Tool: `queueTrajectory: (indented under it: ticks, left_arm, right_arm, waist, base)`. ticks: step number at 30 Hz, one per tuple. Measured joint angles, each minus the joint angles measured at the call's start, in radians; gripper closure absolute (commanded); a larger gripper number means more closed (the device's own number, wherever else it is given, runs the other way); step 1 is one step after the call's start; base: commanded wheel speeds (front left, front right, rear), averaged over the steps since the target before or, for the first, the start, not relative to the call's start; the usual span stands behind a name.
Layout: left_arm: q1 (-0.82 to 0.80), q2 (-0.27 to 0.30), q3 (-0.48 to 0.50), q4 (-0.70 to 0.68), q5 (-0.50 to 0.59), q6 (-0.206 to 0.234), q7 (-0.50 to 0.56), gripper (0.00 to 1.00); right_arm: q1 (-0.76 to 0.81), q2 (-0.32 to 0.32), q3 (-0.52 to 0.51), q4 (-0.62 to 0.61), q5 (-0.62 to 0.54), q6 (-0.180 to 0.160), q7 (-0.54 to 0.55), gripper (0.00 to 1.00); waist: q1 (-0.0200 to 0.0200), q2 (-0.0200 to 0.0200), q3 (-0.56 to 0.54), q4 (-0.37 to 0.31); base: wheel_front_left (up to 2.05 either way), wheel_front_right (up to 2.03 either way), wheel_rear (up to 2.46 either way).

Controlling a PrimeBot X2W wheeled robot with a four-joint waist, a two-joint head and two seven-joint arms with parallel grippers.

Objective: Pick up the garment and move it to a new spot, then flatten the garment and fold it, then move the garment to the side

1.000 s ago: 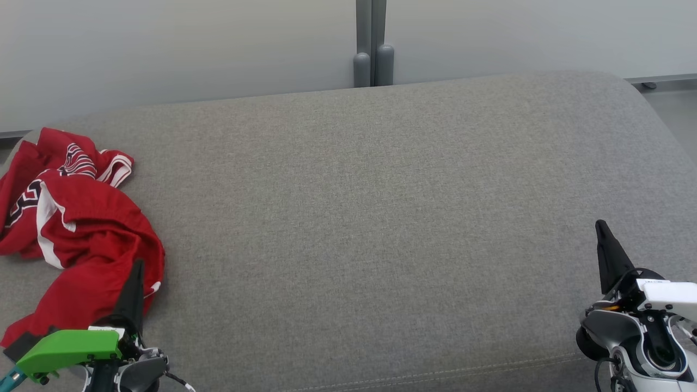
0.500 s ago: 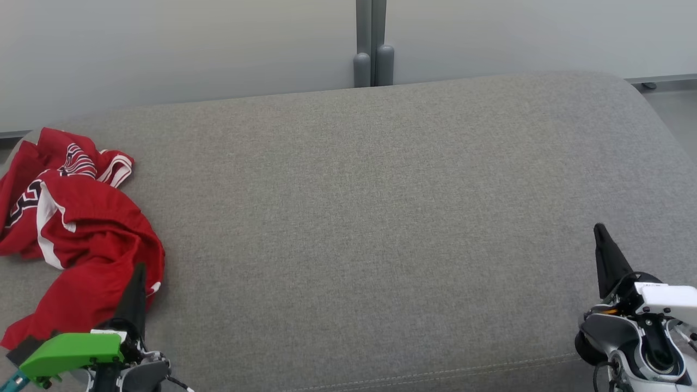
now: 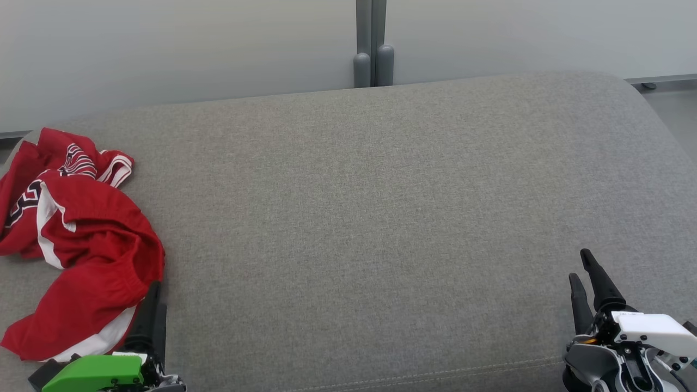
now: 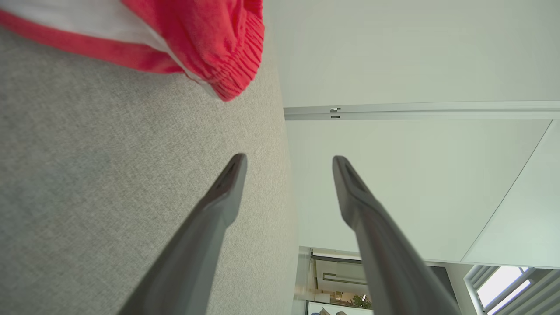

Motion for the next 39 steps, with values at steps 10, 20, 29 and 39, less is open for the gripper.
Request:
queueTrajectory:
  ticks: [10, 20, 29, 39]
  left_arm:
    - [-0.001, 0.001, -0.013, -0.033, 0.088, 0.0, -0.034, 0.0]
    - [-0.003, 0.006, -0.017, -0.09, 0.271, 0.022, -0.067, 0.0]
    - [-0.003, 0.007, -0.042, -0.136, 0.45, 0.039, -0.098, 0.0]
    - [-0.001, 0.017, -0.062, -0.172, 0.649, 0.075, -0.133, 0.0]
  right_arm:
    - [-0.003, -0.002, 0.012, -0.028, -0.114, -0.008, -0.034, 0.0]
    - [-0.016, -0.016, 0.049, -0.077, -0.302, -0.028, -0.069, 0.0]
    - [-0.023, -0.031, 0.105, -0.12, -0.488, -0.052, -0.099, 0.0]
    - [-0.023, -0.032, 0.159, -0.151, -0.654, -0.072, -0.134, 0.0]
  waist:
    - [0.0, 0.0, -0.002, 0.0]
    - [0.0, 0.0, -0.001, 0.0]
    - [0.0, 0.0, 0.004, -0.001]
    - [0.0, 0.0, 0.009, -0.001]
  base:
    - [0.0, 0.0, 0.0]
    - [0.0, 0.0, 0.0]
    - [0.0, 0.0, 0.0]
    - [0.0, 0.0, 0.0]
